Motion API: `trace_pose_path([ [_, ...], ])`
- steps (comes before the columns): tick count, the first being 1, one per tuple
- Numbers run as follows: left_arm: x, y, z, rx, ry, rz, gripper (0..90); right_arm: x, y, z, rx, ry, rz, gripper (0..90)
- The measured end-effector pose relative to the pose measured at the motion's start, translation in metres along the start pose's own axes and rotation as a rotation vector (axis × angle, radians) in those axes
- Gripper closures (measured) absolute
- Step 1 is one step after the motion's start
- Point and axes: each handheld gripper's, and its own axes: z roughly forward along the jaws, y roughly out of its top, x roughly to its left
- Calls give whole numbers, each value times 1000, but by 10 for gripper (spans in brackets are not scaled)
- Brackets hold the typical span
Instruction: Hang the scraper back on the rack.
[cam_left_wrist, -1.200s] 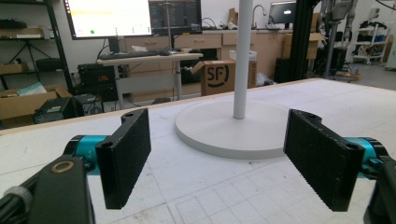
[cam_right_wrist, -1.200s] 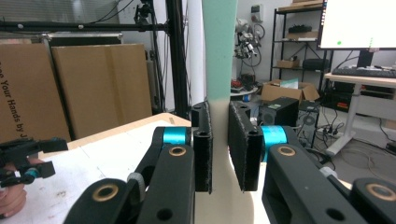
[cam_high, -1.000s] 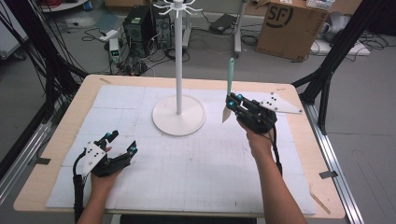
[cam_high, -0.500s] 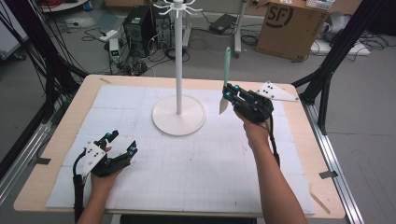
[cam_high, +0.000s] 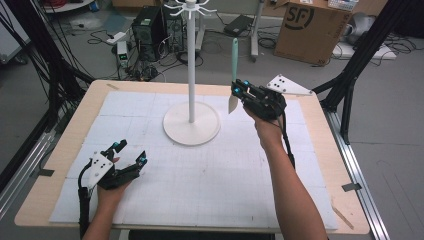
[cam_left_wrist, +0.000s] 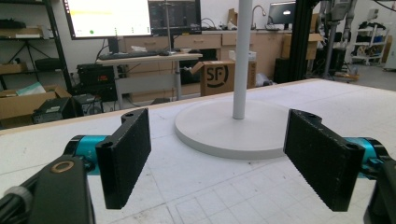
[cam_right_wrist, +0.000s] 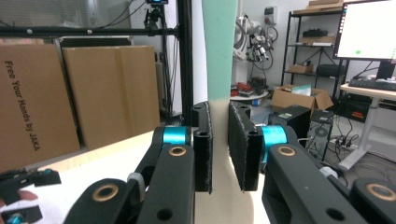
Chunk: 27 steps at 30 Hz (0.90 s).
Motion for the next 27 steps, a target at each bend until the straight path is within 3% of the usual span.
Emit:
trace_pose_path([
  [16, 0, 0, 0, 0, 4, -3, 236, -1, 19, 22, 8, 3, -9, 807],
  [27, 0, 0, 0, 1, 0, 2, 236, 6, 29, 40, 17, 14, -2, 807],
])
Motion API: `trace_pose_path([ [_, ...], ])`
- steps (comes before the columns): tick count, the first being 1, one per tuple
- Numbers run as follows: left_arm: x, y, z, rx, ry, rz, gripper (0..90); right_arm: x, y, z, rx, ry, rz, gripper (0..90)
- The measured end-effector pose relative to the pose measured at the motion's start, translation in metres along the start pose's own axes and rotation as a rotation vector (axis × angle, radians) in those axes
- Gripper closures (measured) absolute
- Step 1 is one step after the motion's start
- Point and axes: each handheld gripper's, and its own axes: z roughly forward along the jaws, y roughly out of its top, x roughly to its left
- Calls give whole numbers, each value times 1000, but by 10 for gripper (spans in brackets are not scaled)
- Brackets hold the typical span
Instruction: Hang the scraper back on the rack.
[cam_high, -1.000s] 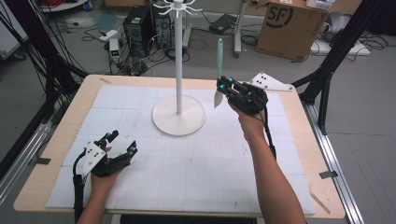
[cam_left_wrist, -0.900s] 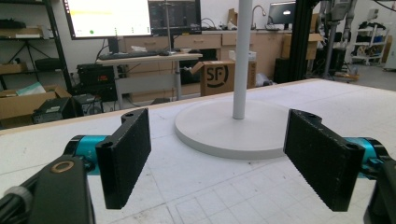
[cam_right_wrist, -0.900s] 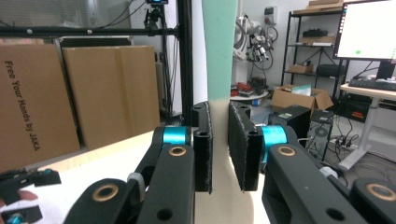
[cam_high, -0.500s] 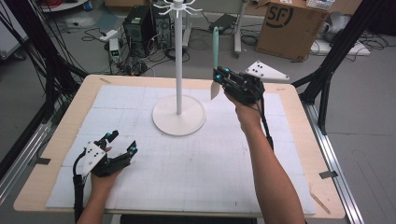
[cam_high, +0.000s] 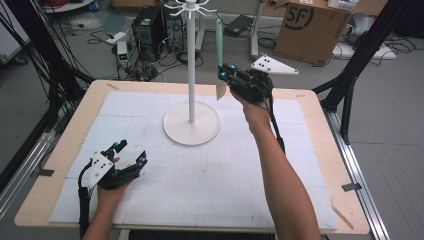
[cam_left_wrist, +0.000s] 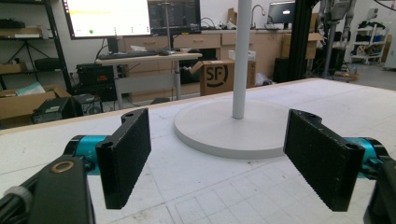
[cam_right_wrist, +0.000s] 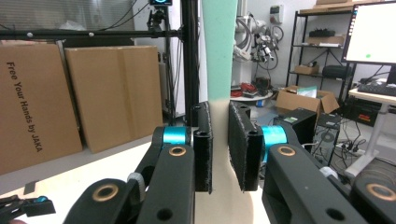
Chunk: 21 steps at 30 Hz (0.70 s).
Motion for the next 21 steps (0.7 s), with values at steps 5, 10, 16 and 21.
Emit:
trace_pose_path([
  [5, 0, 0, 0, -1, 1, 0, 237, 1, 3, 5, 2, 2, 2, 807],
  [10, 0, 0, 0, 1, -1, 0, 236, 2, 5, 10, 9, -1, -1, 807],
  [16, 0, 0, 0, 0, -1, 0, 237, 1, 8, 12, 8, -4, 6, 807],
  [21, 0, 0, 0, 0, -1, -1, 237, 2, 11, 15, 23, -4, -2, 807],
])
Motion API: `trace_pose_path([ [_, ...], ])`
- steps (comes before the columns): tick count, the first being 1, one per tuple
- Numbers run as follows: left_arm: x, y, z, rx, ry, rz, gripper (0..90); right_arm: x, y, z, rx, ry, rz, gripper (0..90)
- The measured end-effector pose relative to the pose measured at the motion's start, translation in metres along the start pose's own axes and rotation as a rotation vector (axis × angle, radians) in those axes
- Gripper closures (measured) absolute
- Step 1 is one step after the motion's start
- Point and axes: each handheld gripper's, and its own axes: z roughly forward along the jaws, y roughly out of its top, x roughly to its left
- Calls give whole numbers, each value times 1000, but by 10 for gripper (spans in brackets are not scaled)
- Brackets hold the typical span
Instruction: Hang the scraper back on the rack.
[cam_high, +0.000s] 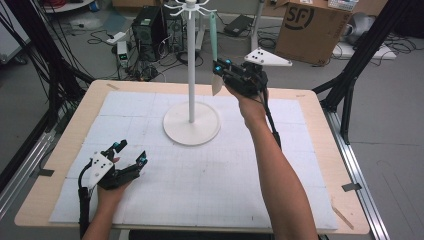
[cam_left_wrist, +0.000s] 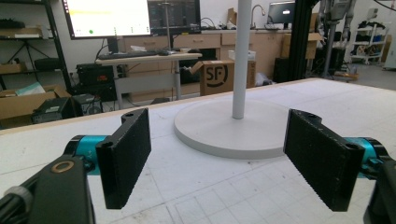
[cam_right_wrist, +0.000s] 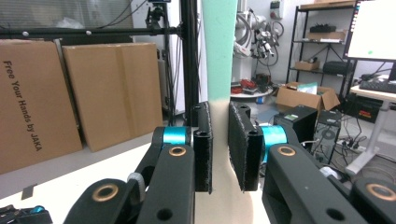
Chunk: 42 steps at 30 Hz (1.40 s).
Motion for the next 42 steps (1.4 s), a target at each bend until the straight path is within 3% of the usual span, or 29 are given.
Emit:
trace_pose_path([
  [42, 0, 0, 0, -2, -5, 0, 237, -2, 1, 14, 29, -16, 19, 806],
])
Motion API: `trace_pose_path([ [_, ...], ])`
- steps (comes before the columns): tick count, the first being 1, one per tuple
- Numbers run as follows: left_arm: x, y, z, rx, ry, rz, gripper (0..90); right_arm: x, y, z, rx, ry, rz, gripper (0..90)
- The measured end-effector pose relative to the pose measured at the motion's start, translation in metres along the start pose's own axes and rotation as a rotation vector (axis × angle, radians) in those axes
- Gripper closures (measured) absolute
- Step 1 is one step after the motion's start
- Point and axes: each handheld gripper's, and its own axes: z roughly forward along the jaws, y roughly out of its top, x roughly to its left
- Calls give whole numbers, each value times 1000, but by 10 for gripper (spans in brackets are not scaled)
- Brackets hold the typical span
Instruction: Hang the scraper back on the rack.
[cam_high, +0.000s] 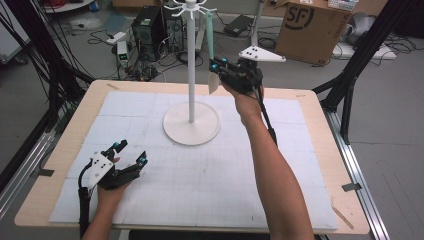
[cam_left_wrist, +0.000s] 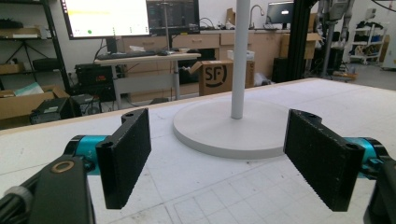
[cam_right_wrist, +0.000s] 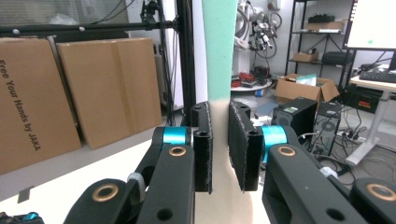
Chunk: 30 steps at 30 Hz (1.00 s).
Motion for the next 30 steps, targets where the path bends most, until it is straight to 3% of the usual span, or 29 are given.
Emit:
trace_pose_path([
  [8, 0, 0, 0, 2, 1, -1, 236, 1, -1, 1, 1, 14, 4, 787],
  [16, 0, 0, 0, 3, 1, 0, 235, -1, -3, -1, -2, 10, 28, 466],
  [19, 0, 0, 0, 3, 2, 0, 236, -3, -5, -4, -2, 24, 15, 330],
  [30, 0, 0, 0, 3, 2, 0, 235, -9, -18, -29, -9, 10, -3, 205],
])
